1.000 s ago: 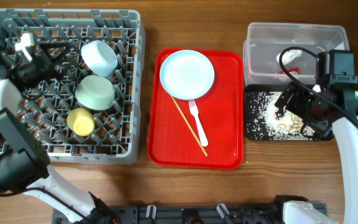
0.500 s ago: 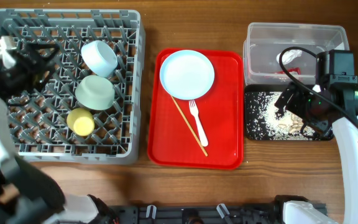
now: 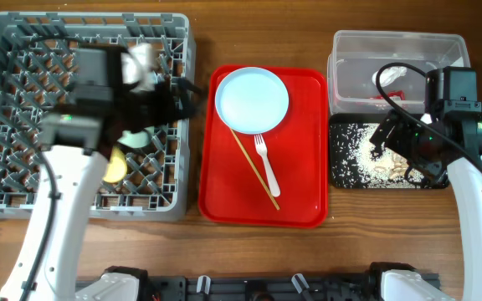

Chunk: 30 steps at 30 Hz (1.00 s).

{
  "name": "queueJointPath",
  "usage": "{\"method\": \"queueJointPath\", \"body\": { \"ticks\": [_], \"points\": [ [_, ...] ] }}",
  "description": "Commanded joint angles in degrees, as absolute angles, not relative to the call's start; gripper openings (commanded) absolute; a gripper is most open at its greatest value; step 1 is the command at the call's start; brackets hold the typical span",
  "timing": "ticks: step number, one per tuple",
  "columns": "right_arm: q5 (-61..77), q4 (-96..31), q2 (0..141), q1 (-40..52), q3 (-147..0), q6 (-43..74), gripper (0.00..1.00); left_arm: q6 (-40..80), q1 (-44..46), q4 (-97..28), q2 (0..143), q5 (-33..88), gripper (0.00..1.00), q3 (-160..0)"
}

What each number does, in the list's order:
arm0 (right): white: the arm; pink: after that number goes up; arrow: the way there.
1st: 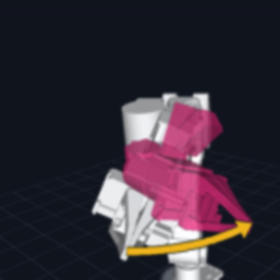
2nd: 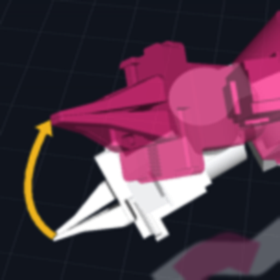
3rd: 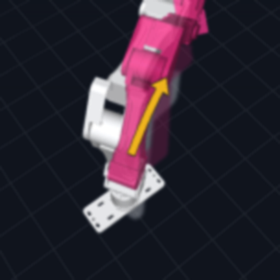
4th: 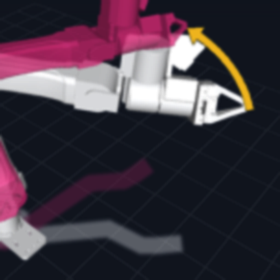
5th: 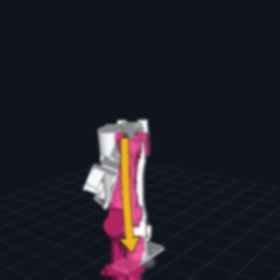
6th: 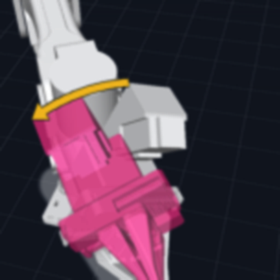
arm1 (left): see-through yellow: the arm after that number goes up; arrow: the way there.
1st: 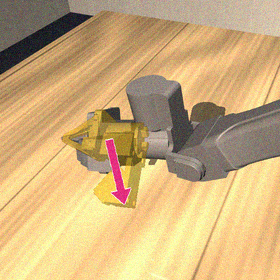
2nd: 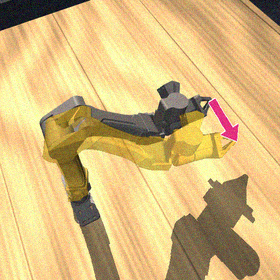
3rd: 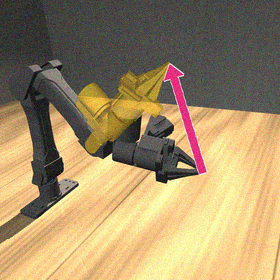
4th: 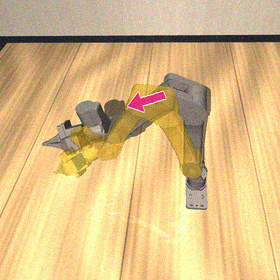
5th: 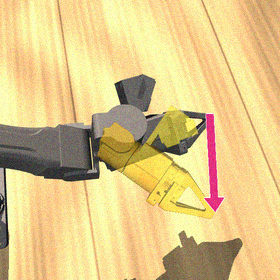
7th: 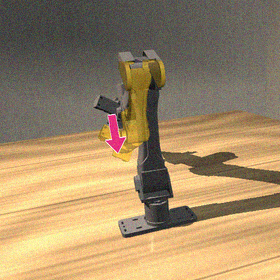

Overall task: Sort waste into correct bins and load items into the dishwasher rack
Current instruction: 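Grasp the wooden chopsticks on the red tray with the left gripper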

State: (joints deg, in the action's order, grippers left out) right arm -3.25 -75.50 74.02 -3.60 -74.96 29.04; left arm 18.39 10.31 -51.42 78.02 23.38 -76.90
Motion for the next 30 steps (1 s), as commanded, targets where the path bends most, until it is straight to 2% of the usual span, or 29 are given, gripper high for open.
{"method": "queueJointPath", "body": {
  "ticks": [1, 7, 14, 26, 30],
  "points": [
    [-3.1, -75.5, 74.1, -3.8, -76.0, 28.5, 1.0, 20.8, 18.9, -50.9, 80.2, 18.1, 1.0, -76.9],
    [-2.9, -75.5, 74.1, -3.8, -76.0, 28.5, 1.0, 35.0, 28.9, -51.8, 86.7, 3.2, 0.94, -76.9],
    [-2.9, -75.5, 74.1, -3.8, -76.0, 28.4, 1.0, 49.6, 36.5, -54.3, 99.3, 0.6, 1.0, -76.9],
    [-2.9, -75.5, 74.1, -3.8, -76.0, 27.3, 1.0, 50.0, 40.0, -53.4, 113.1, 0.6, 0.98, -76.9],
    [-2.9, -75.5, 74.1, -3.8, -76.0, 27.3, 1.0, 50.0, 40.0, -53.4, 114.7, 0.5, 0.93, -76.9]
  ]
}}
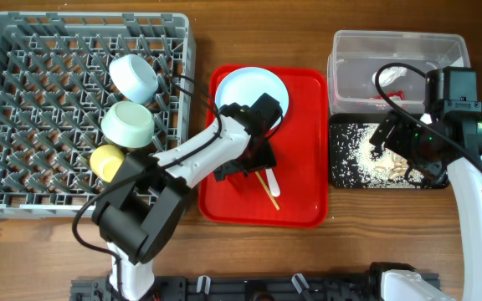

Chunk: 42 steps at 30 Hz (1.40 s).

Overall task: Sort waste into correct bins and load items into the dishwasher rack
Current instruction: 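Grasp the wooden chopsticks on the red tray with the left gripper, then place the chopsticks upright in the rack with the left gripper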

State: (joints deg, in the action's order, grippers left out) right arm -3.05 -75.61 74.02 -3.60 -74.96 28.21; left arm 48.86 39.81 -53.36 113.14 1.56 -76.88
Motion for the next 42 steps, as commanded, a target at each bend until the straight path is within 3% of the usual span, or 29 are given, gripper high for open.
{"method": "queueJointPath", "body": {
  "ticks": [1, 3, 12, 14, 17, 21, 25, 26, 27, 28, 42],
  "points": [
    [-2.9, -75.5, 74.1, -3.8, -76.0, 27.3, 1.0, 50.0, 40.0, -53.4, 114.9, 0.6, 0.9, -76.9],
    [-2.9, -75.7, 74.1, -3.8, -76.0, 27.3, 1.0, 50.0, 40.0, -53.4, 115.2, 0.6, 0.84, -76.9],
    [-2.9, -75.7, 74.1, -3.8, -76.0, 27.3, 1.0, 50.0, 40.0, -51.0, 115.3, 0.6, 0.84, -73.3],
    [-2.9, -75.8, 74.1, -3.8, -76.0, 27.3, 1.0, 50.0, 40.0, -50.7, 115.3, 0.6, 0.78, -72.5],
    [-2.5, -75.7, 74.1, -3.8, -76.0, 27.2, 1.0, 50.0, 40.0, -50.7, 115.3, 0.6, 0.47, -72.2],
    [-2.3, -75.8, 74.1, -3.8, -76.0, 27.1, 1.0, 50.0, 40.0, -50.6, 115.3, 0.6, 0.45, -72.2],
    [-2.3, -75.9, 74.1, -3.8, -76.0, 27.1, 1.0, 50.0, 40.0, -50.6, 115.3, 0.6, 0.29, -72.2],
    [-2.2, -75.9, 74.1, -3.8, -76.0, 27.1, 1.0, 50.0, 40.0, -50.6, 115.3, 0.6, 0.24, -72.2],
    [-2.1, -75.9, 74.1, -3.8, -76.0, 27.1, 1.0, 50.0, 40.0, -50.6, 115.3, 0.6, 0.09, -72.2],
    [-1.9, -75.9, 74.1, -3.8, -76.0, 27.1, 1.0, 50.0, 40.0, -50.7, 115.3, 0.6, 0.06, -72.2],
    [-1.4, -76.0, 74.1, -3.8, -76.0, 27.0, 1.0, 47.1, 38.7, -52.3, 109.2, 0.5, 0.04, -72.6]
  ]
}}
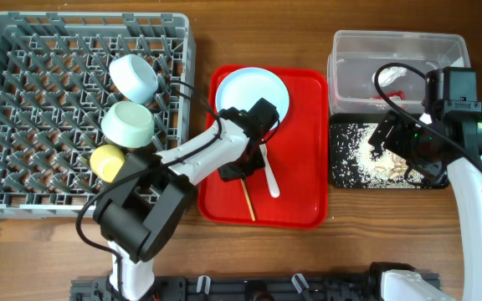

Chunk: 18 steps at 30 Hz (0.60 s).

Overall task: Sort waste into correct bins and load items into the dishwasher rack
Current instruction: 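Place the chopsticks upright in the rack with the left gripper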

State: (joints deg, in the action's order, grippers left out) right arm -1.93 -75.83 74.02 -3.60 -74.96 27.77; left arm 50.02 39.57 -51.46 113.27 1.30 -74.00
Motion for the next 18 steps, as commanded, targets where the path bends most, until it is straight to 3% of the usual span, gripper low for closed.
{"method": "queueJointPath", "body": {
  "ticks": [1, 10, 18],
  "points": [
    [-1.4, -76.0, 74.1, -3.8, -76.0, 27.0, 1.0, 45.7, 38.3, -52.4, 107.4, 0.5, 0.04, -72.8],
    [-1.4, -75.8, 74.1, -3.8, -76.0, 27.0, 1.0, 22.3, 28.3, -53.0, 87.0, -5.6, 0.04, -74.6],
    [-1.4, -75.7, 74.1, -3.8, -76.0, 27.0, 1.0, 7.9, 16.2, -51.8, 81.3, -5.9, 0.04, -74.7]
  ]
}}
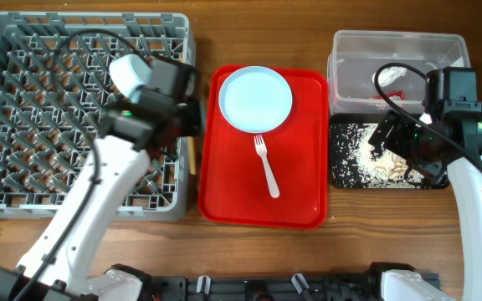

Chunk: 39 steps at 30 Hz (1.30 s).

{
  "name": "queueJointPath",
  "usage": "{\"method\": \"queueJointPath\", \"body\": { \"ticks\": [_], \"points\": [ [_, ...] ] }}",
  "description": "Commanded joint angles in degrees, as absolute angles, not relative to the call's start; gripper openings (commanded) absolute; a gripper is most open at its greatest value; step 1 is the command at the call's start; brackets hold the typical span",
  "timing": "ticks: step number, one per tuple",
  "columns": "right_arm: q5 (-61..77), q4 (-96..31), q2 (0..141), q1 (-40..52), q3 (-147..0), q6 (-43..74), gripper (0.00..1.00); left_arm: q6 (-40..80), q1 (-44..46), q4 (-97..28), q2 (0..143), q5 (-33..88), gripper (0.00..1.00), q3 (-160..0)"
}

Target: Sort waste into correct bins and load items into the dishwasher rack

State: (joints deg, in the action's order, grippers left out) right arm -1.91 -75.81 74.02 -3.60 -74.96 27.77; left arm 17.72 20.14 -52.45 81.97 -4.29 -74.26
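Note:
A red tray (304,201) holds a pale blue plate (258,99) and a white fork (266,165). No chopstick shows on the tray or anywhere else. The grey dishwasher rack (23,100) has a white cup (130,73) lying in it. My left arm reaches over the rack's right side, and its gripper (191,121) sits near the rack's right edge with its fingers hidden. My right gripper (382,139) hangs over the black bin (354,163), its dark fingers apart and nothing between them.
A clear plastic bin (358,63) with some waste in it stands behind the black bin at the right. The black bin holds scattered white bits. Bare wooden table lies in front of the tray and the rack.
My left arm has moved from the tray to over the rack's right side. The chopstick that lay on the tray is gone from view. The green and yellow cups are now covered by the arm.
First my left arm was over the rack with a white cup, and a chopstick lay slanted beside the fork. Then the cup lay in the rack and my left gripper was down at the chopstick. Later the chopstick had turned lower on the tray. Now it is gone.

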Motion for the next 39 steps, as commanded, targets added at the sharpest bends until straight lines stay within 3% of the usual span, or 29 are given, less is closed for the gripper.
{"method": "queueJointPath", "body": {
  "ticks": [1, 10, 12, 15, 17, 19, 27, 33, 39],
  "points": [
    [-1.4, -75.7, 74.1, -3.8, -76.0, 27.0, 1.0, 6.0, 14.6, -51.6, 81.8, -5.9, 0.04, -74.7],
    [-1.4, -75.8, 74.1, -3.8, -76.0, 27.0, 1.0, 3.4, 9.5, -49.6, 88.8, -5.0, 0.04, -74.7],
    [-1.4, -75.8, 74.1, -3.8, -76.0, 27.0, 1.0, 3.4, 9.5, -48.7, 90.6, -5.0, 0.13, -74.7],
    [-1.4, -75.9, 74.1, -3.8, -76.0, 27.0, 1.0, 3.4, 9.5, -47.9, 92.7, -5.0, 0.13, -74.7],
    [-1.4, -76.0, 74.1, -3.8, -76.0, 27.0, 1.0, 3.4, 9.5, -47.9, 93.5, -5.0, 0.22, -74.7],
    [-1.4, -75.9, 74.1, -3.8, -76.0, 27.0, 1.0, 3.4, 9.5, -47.9, 93.6, -5.0, 0.49, -74.7],
    [-1.4, -75.9, 74.1, -3.8, -76.0, 27.0, 1.0, 5.5, 10.1, -47.9, 92.8, -1.6, 0.65, -74.7],
    [-1.4, -75.6, 74.1, -3.8, -76.0, 27.0, 1.0, 13.7, 14.5, -45.6, 91.4, 15.0, 0.66, -74.7],
    [-1.4, -75.5, 74.1, -3.8, -76.0, 27.1, 1.0, 28.8, 24.2, -45.1, 93.5, 10.1, 0.69, -74.6]
  ]
}}
